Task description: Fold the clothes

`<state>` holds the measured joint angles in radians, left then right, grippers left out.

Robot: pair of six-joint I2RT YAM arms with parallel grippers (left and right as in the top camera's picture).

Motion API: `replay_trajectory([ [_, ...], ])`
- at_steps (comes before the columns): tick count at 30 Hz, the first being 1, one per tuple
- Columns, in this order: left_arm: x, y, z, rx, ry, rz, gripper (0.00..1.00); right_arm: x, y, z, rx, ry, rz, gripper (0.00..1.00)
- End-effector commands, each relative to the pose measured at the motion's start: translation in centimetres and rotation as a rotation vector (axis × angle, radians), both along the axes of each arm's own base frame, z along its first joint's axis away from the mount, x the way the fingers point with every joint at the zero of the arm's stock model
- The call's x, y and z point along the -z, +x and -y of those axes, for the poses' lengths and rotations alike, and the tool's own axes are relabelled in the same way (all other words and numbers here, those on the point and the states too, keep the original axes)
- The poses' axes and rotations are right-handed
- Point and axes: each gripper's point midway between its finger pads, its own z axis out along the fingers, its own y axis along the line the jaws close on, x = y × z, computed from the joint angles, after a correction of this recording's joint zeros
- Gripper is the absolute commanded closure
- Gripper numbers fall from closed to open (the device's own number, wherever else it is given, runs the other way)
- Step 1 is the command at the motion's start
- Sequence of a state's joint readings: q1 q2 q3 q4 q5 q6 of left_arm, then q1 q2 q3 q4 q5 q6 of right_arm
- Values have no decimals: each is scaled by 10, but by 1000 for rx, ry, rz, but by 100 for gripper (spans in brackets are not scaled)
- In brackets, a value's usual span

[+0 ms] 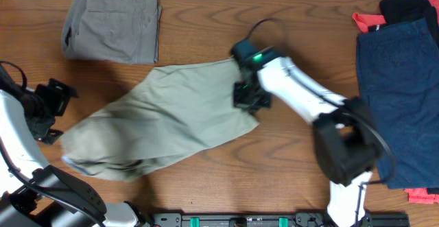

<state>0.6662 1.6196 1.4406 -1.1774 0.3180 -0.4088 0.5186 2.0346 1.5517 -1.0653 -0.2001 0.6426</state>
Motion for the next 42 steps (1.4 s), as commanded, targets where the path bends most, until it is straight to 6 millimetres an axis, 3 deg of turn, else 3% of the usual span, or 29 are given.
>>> replay_trajectory([
  [1,-10,14,29,155,-20,66,2,-39,24,35,57,-3,103,99],
  [7,-9,30,91,389,-25,51,2,-60,38,86,162,-23,138,99],
  [11,-8,35,136,538,-21,37,2,-56,41,132,260,-92,112,99],
  [15,-6,30,169,642,-32,13,2,-53,37,173,356,-129,69,99],
  [18,0,24,179,685,-8,-24,2,-54,37,212,448,-169,61,99],
  [24,12,13,178,672,8,-92,2,-55,29,273,601,-168,34,99],
  [30,40,-17,196,725,-57,-192,2,-55,18,291,608,-177,5,99],
  [34,71,-35,233,781,-195,-180,2,-55,22,293,619,-164,17,99],
  [39,92,-30,269,829,-321,-47,2,-55,24,288,591,-137,25,99],
  [42,94,-21,270,822,-310,-10,2,-55,24,288,568,-138,27,99],
])
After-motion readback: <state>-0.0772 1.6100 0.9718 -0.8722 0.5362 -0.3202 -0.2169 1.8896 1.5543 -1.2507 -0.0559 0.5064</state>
